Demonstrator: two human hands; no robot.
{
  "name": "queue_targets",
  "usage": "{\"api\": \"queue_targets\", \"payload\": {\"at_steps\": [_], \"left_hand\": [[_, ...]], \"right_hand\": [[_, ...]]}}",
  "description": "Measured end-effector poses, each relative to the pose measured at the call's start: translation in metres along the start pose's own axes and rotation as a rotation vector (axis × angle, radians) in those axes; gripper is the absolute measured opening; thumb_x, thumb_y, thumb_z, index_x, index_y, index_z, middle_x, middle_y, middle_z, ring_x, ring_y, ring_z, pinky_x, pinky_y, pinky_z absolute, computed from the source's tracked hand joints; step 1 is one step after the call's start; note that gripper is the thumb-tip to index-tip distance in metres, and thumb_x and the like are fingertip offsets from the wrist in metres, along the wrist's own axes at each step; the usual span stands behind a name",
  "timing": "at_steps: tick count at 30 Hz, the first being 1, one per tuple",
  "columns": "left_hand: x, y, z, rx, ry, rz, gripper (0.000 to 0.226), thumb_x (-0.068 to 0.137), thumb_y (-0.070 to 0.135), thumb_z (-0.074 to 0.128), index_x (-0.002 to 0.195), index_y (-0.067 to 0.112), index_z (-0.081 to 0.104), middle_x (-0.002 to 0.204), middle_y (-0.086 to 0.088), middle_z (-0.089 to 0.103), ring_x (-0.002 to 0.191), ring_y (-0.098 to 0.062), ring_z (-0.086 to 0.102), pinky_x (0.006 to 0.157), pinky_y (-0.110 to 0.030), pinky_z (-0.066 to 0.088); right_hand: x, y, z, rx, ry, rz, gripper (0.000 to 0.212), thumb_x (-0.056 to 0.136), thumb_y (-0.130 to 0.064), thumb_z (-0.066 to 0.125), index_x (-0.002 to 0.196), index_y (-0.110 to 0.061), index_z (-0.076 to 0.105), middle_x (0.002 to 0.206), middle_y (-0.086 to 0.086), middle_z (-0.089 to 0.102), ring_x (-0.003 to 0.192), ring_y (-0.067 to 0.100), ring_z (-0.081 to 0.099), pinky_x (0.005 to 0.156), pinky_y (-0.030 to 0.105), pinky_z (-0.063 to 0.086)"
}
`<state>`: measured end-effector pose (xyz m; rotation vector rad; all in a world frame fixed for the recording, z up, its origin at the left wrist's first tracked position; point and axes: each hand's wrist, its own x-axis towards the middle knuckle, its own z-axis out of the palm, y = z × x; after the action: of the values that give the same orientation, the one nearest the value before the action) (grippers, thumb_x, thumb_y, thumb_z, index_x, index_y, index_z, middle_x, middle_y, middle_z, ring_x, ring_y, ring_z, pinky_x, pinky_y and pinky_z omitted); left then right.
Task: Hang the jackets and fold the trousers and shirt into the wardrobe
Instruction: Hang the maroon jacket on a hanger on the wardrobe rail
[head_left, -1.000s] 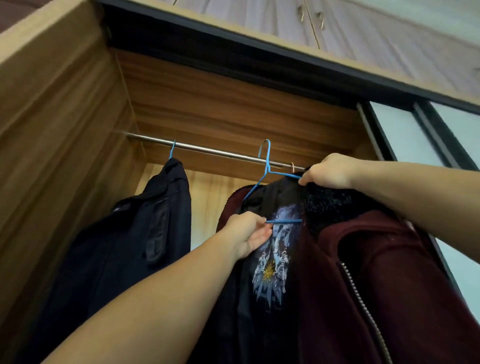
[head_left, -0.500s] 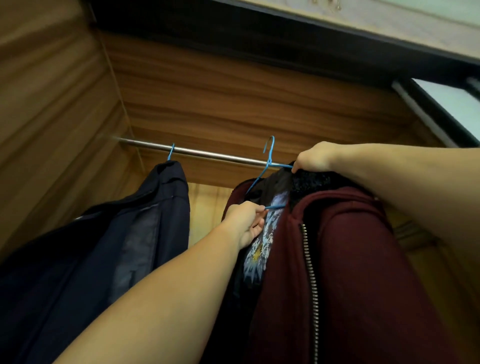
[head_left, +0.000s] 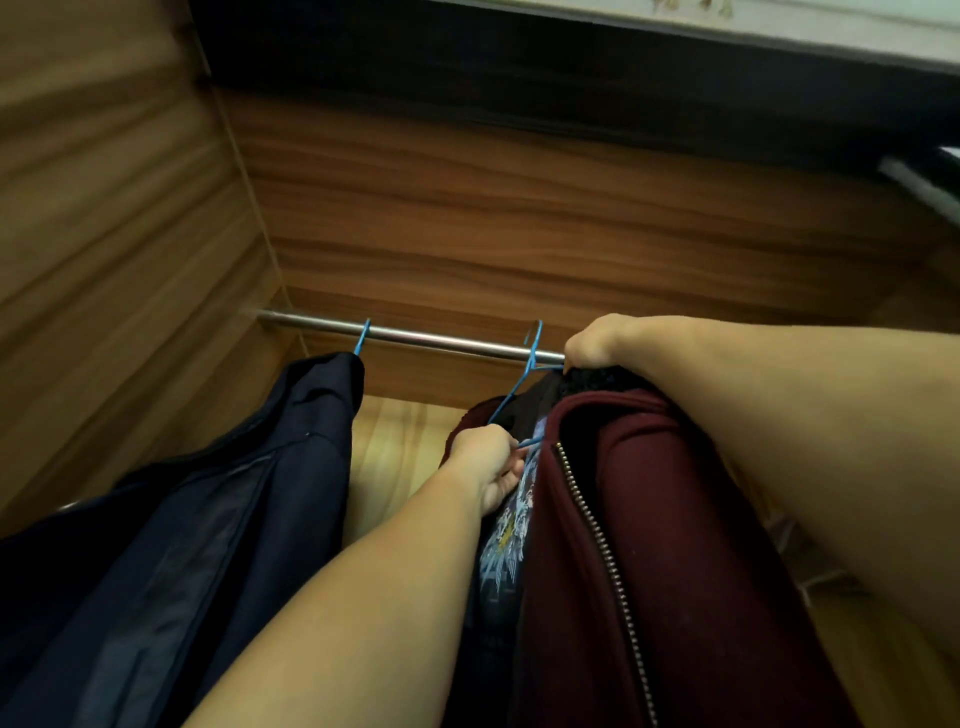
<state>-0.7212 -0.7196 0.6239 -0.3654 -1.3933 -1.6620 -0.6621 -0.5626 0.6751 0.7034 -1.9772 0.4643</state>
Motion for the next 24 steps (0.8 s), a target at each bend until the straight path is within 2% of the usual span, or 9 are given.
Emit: {"api": "queue_targets", "payload": {"at_steps": [2,6,10,12,15,18,20,22,24], "left_hand": [[0.003,-0.002,-0.005,-0.010,-0.043,-0.017,0.032,0.093,-0.008,0.040,0.123,-0.011,0.051,0.109,-0.031,0.064,0.101,-0.036,0.064,0.105,-0.046,0.044],[-0.004,-0.010,-0.023,0.025,-0.004,-0.039,0.018,0.092,-0.009,0.042,0.105,-0.003,0.053,0.066,-0.016,0.057,0.060,-0.022,0.054,0.080,-0.036,0.048],[-0.013,-0.021,-0.035,0.001,-0.034,-0.082,0.032,0.095,-0.008,0.044,0.125,-0.003,0.054,0.081,-0.017,0.054,0.064,-0.024,0.052,0.081,-0.037,0.044],[-0.015,-0.022,-0.038,-0.013,-0.070,-0.087,0.038,0.097,-0.004,0.043,0.134,-0.003,0.050,0.092,-0.020,0.057,0.075,-0.026,0.055,0.094,-0.039,0.044],[-0.021,-0.023,-0.043,0.010,-0.099,-0.103,0.041,0.096,-0.003,0.043,0.137,-0.001,0.050,0.094,-0.018,0.061,0.087,-0.026,0.058,0.106,-0.045,0.043],[-0.029,-0.026,-0.049,0.084,-0.039,-0.067,0.038,0.094,0.000,0.049,0.130,0.000,0.057,0.073,-0.005,0.061,0.063,-0.014,0.059,0.076,-0.031,0.053],[-0.044,-0.023,-0.049,0.138,-0.036,-0.037,0.028,0.093,0.007,0.053,0.119,0.004,0.065,0.065,0.002,0.057,0.050,-0.007,0.053,0.051,-0.022,0.045],[-0.060,-0.019,-0.051,0.180,-0.071,-0.023,0.010,0.092,0.012,0.057,0.090,0.013,0.066,0.052,0.007,0.053,0.037,-0.003,0.049,0.038,-0.018,0.038],[-0.072,-0.016,-0.054,0.217,-0.131,-0.016,0.026,0.090,0.015,0.057,0.065,0.019,0.052,0.038,0.012,0.046,0.028,0.000,0.042,0.034,-0.012,0.033]], "right_hand": [[0.003,-0.008,0.007,-0.006,-0.004,0.001,0.041,0.102,-0.027,0.046,0.136,-0.006,0.050,0.141,0.013,0.050,0.125,0.027,0.051,0.091,0.027,0.040],[-0.001,-0.020,0.022,0.030,-0.084,0.002,0.042,0.103,-0.020,0.042,0.139,0.000,0.044,0.142,0.016,0.048,0.126,0.030,0.049,0.088,0.029,0.040],[-0.010,-0.022,0.027,0.141,-0.173,-0.032,0.040,0.096,-0.012,0.052,0.133,0.003,0.049,0.139,0.019,0.050,0.126,0.034,0.048,0.094,0.033,0.040],[-0.009,-0.026,0.027,0.111,-0.173,0.006,0.041,0.099,-0.019,0.047,0.135,0.002,0.048,0.134,0.017,0.053,0.110,0.031,0.055,0.085,0.031,0.040],[-0.014,-0.031,0.024,0.095,-0.175,0.030,0.036,0.099,-0.022,0.047,0.128,-0.002,0.054,0.101,0.015,0.057,0.073,0.026,0.054,0.070,0.029,0.040],[-0.028,-0.033,0.021,0.123,-0.219,0.038,0.020,0.095,-0.024,0.055,0.096,-0.006,0.065,0.090,0.011,0.064,0.063,0.021,0.055,0.062,0.028,0.043],[-0.044,-0.032,0.018,0.150,-0.175,0.042,0.026,0.092,-0.028,0.061,0.070,-0.013,0.059,0.071,0.003,0.058,0.053,0.016,0.052,0.050,0.024,0.040],[-0.065,-0.034,0.012,0.126,-0.127,0.040,0.030,0.090,-0.031,0.063,0.065,-0.015,0.054,0.066,0.000,0.053,0.050,0.014,0.050,0.047,0.021,0.039],[-0.080,-0.033,0.008,0.038,-0.098,0.037,0.029,0.090,-0.033,0.061,0.069,-0.015,0.053,0.071,0.001,0.053,0.056,0.018,0.052,0.054,0.025,0.041]]}}
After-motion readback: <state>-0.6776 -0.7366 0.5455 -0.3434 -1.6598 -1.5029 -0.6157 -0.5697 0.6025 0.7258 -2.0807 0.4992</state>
